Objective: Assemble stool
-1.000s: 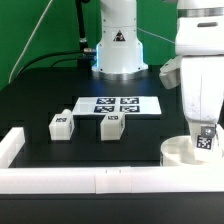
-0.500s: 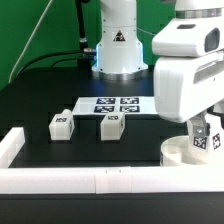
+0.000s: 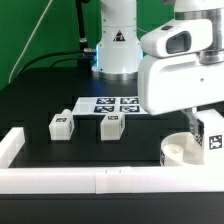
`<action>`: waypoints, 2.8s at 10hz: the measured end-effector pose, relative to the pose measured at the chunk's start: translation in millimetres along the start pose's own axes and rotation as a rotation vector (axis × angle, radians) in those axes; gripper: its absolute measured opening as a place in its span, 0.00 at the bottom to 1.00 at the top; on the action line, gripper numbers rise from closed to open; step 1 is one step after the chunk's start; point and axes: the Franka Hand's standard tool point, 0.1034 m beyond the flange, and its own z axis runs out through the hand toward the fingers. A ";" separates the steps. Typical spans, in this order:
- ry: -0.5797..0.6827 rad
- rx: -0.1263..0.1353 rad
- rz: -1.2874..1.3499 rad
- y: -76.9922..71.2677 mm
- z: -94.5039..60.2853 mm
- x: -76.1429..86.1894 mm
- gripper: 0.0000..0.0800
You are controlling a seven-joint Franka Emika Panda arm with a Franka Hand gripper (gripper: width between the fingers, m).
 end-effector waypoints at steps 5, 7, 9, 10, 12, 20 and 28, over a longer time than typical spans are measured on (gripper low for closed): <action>0.006 0.009 0.241 2.7 -0.7 -0.2 0.43; 0.018 0.033 0.468 6.0 -2.5 -1.0 0.43; 0.034 0.066 0.757 8.1 -3.9 -3.9 0.43; 0.027 0.084 0.879 9.2 -4.1 -4.0 0.43; 0.001 0.146 1.100 16.0 -6.1 -3.3 0.43; -0.054 0.270 1.946 8.2 1.7 -1.0 0.43; -0.137 0.338 2.397 -3.8 1.9 -0.8 0.43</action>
Offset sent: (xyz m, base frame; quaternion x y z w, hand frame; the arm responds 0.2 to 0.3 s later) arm 0.0000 0.0000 0.0000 0.0000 0.0000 0.1938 0.9810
